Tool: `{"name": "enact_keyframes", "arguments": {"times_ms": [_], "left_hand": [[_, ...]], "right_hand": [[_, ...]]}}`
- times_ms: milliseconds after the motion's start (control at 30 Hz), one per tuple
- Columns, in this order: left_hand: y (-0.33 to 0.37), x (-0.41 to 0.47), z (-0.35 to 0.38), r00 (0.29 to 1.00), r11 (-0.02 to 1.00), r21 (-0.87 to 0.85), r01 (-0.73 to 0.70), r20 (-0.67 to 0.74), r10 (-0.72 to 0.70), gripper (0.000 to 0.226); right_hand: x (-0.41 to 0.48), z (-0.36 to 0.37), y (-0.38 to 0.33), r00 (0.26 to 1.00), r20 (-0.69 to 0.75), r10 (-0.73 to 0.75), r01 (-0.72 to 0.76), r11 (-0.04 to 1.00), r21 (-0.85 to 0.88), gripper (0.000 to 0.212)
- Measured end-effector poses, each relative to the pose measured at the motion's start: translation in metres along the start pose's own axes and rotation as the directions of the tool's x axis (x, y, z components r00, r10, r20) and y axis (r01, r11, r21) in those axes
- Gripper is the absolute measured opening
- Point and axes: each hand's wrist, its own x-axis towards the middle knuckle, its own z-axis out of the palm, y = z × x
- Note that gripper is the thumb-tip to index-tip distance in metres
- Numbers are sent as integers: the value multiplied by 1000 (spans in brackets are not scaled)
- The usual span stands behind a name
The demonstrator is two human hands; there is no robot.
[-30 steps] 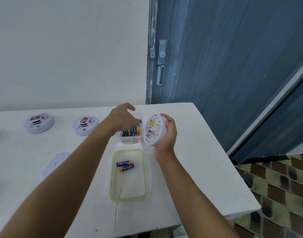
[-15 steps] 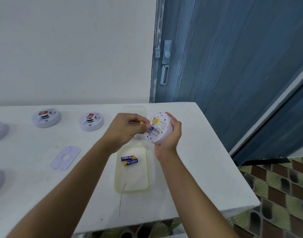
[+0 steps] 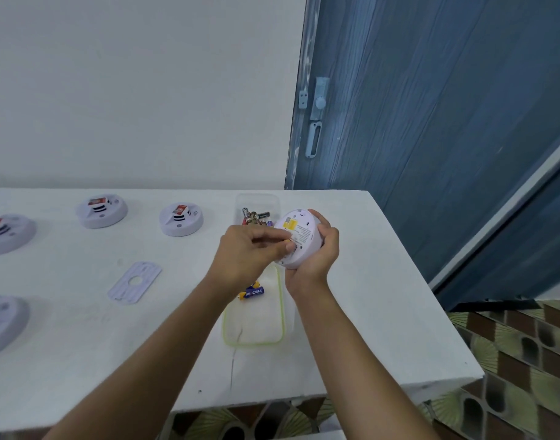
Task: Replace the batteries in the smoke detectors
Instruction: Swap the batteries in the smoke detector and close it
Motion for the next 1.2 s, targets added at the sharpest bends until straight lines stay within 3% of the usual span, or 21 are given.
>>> {"name": "enact_keyframes", "arguments": {"times_ms": [333,600,700,833,900,1000,1067,1200], "left_hand": [[-5,3,-6,996,988,-135,74,64,-66,16],[-6,11,-6,986,985,-90,150,85,-143,17],[-5,10,-6,994,997,18,71,83,-73,17],[-5,5,-1,984,976,141,-163,92,151,23],[-3,4,0,975,965,155,-213,95,200,25],[1,4,-3,963,947,192,-259,122,239,30],[3,5,-4,965,961,130,-245,126,229,31],[1,6,-1,977,974,78,-212,47,209,19]], "right_hand": [[-6,1,4,999,47,7,-6,1000,-19,35],[-5,-5,3,999,35,0,2,998,-62,28],[-2,-3,-2,1000,20,1,1,997,-74,30],[5,3,-12,1000,13,5,-5,999,-40,38],[7,4,-15,1000,14,7,-6,1000,-30,36],[8,4,-18,1000,1,15,-15,1000,-7,41],[8,3,-19,1000,-2,20,-20,1000,6,41],[7,2,-23,999,29,37,-38,999,33,39]]}}
